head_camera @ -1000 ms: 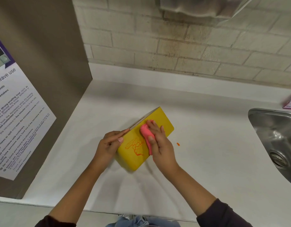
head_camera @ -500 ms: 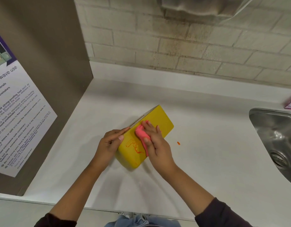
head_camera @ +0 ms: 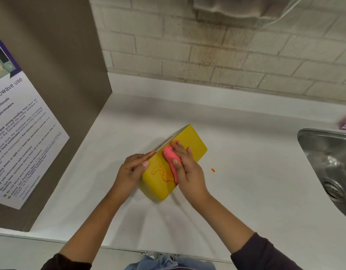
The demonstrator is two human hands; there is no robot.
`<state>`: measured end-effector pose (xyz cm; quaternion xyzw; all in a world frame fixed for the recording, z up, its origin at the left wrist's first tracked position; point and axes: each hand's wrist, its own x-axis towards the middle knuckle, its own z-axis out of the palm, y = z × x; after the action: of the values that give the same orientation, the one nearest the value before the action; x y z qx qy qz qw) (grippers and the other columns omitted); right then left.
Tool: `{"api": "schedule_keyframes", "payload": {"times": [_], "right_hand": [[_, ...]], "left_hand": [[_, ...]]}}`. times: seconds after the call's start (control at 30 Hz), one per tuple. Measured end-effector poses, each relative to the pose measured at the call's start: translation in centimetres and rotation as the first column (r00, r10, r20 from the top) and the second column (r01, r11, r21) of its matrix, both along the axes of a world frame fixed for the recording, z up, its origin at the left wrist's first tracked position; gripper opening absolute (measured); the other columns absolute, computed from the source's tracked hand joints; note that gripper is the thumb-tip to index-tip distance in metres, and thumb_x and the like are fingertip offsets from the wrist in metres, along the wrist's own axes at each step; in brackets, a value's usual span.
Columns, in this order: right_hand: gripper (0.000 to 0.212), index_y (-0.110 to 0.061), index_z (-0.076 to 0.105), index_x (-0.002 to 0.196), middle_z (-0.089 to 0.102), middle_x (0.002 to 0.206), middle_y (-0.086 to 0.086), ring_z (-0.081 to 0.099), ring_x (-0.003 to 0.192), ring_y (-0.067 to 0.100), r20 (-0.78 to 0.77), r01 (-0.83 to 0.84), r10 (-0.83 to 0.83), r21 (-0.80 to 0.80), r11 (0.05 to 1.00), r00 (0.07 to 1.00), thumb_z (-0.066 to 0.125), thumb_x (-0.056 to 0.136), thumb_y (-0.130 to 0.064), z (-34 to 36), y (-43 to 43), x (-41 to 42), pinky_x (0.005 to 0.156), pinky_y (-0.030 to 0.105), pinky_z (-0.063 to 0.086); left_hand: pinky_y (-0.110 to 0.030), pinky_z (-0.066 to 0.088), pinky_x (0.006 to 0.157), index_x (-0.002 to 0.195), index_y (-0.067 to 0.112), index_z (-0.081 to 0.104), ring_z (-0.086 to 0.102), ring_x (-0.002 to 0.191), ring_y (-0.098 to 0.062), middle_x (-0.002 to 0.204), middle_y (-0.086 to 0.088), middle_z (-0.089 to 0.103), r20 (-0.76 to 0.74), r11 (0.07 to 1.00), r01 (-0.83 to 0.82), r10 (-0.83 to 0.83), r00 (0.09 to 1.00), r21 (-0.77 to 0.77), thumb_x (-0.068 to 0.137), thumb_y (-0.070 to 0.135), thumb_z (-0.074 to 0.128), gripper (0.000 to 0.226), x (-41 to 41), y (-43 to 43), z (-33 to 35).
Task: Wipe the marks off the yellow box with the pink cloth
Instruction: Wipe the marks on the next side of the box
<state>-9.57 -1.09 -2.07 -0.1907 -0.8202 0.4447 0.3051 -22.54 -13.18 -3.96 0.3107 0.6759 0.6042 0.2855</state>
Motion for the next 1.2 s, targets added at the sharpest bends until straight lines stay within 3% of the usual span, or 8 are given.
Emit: {"api": "schedule_keyframes", "payload": {"times": [0.23,0.37,0.57,0.67,0.77,0.87,0.97,1.2], "right_hand": [[0.035,-0.021,0.055,0.127,0.042,0.141,-0.009,0.027,0.139,0.005,0.066,-0.195,0.188,0.121,0.973,0.98,0.037,0.098,-0.028,-0.6,-1.7,1.4,0.117,0.025,0.009],[0.04,-0.015,0.056,0.126,0.044,0.14,-0.008,0.029,0.138,0.006,0.135,-0.295,0.273,0.193,0.936,0.953,0.033,0.099,-0.034,-1.2,-2.1,2.6,0.116,0.025,0.012],[0.033,-0.013,0.056,0.127,0.045,0.14,-0.004,0.031,0.138,0.009,0.249,-0.45,0.401,0.185,0.874,0.881,0.047,0.096,-0.02,-1.5,-1.4,5.7,0.116,0.027,0.017],[0.03,-0.026,0.062,0.12,0.058,0.128,-0.014,0.049,0.124,0.004,0.23,-0.395,0.395,-0.052,0.917,0.889,0.052,0.093,-0.017,-1.0,-0.8,7.4,0.106,0.021,0.035],[0.024,-0.041,0.072,0.094,0.074,0.092,-0.016,0.068,0.085,0.003,0.052,-0.144,0.182,-0.421,0.896,0.982,0.052,0.087,-0.028,1.0,0.3,7.5,0.072,0.018,0.052],[0.019,-0.025,0.071,0.09,0.073,0.087,0.006,0.069,0.08,0.025,-0.118,-0.014,-0.069,-0.591,0.807,0.991,0.054,0.089,-0.033,2.3,2.0,6.1,0.07,0.035,0.056],[0.02,-0.032,0.068,0.092,0.072,0.089,-0.009,0.066,0.085,0.011,-0.138,0.06,-0.13,-0.424,0.903,0.982,0.048,0.093,-0.03,3.4,2.5,4.1,0.074,0.024,0.053],[0.024,-0.041,0.056,0.102,0.063,0.096,-0.022,0.058,0.09,-0.008,-0.049,0.006,-0.014,-0.151,0.989,0.999,0.04,0.094,-0.025,1.9,-0.2,1.7,0.074,0.006,0.042]], "left_hand": [[-0.028,0.037,0.103,0.115,0.035,0.059,0.048,0.12,-0.014,0.114,0.004,0.06,-0.059,1.0,0.022,-0.023,0.998,-0.004,0.084,0.036,0.045,0.034,0.1,0.0,0.1],[-0.005,0.038,0.089,0.11,0.038,0.059,0.054,0.102,0.011,0.108,0.01,0.062,-0.082,0.999,0.036,-0.034,0.996,0.021,0.085,0.032,0.044,0.03,0.1,0.0,0.6],[-0.003,0.037,0.087,0.113,0.039,0.056,0.051,0.099,0.015,0.103,0.013,0.058,-0.144,0.999,0.042,-0.04,0.989,0.007,0.086,0.032,0.045,0.03,0.2,-0.1,0.7],[-0.012,0.038,0.092,0.118,0.035,0.053,0.05,0.105,0.004,0.104,0.012,0.057,-0.164,0.999,0.047,-0.047,0.985,-0.003,0.091,0.026,0.048,0.029,0.4,-0.2,0.7],[-0.002,0.039,0.084,0.12,0.031,0.052,0.052,0.097,0.016,0.102,0.013,0.057,-0.183,0.999,0.049,-0.048,0.982,0.003,0.095,0.015,0.047,0.031,0.4,-0.2,1.0],[0.001,0.038,0.08,0.124,0.025,0.051,0.052,0.093,0.02,0.101,0.015,0.057,-0.182,0.998,0.05,-0.046,0.982,0.022,0.084,0.057,0.047,0.052,0.7,-0.3,1.4],[0.0,0.039,0.08,0.125,0.028,0.045,0.052,0.092,0.02,0.099,0.014,0.056,-0.193,0.998,0.046,-0.039,0.981,0.032,0.064,0.086,0.037,0.084,0.9,-0.4,1.5],[-0.008,0.042,0.087,0.125,0.031,0.051,0.054,0.102,0.003,0.109,-0.003,0.06,-0.116,0.998,0.051,-0.053,0.992,-0.021,0.071,0.083,0.027,0.079,0.6,-0.2,1.2]]}}
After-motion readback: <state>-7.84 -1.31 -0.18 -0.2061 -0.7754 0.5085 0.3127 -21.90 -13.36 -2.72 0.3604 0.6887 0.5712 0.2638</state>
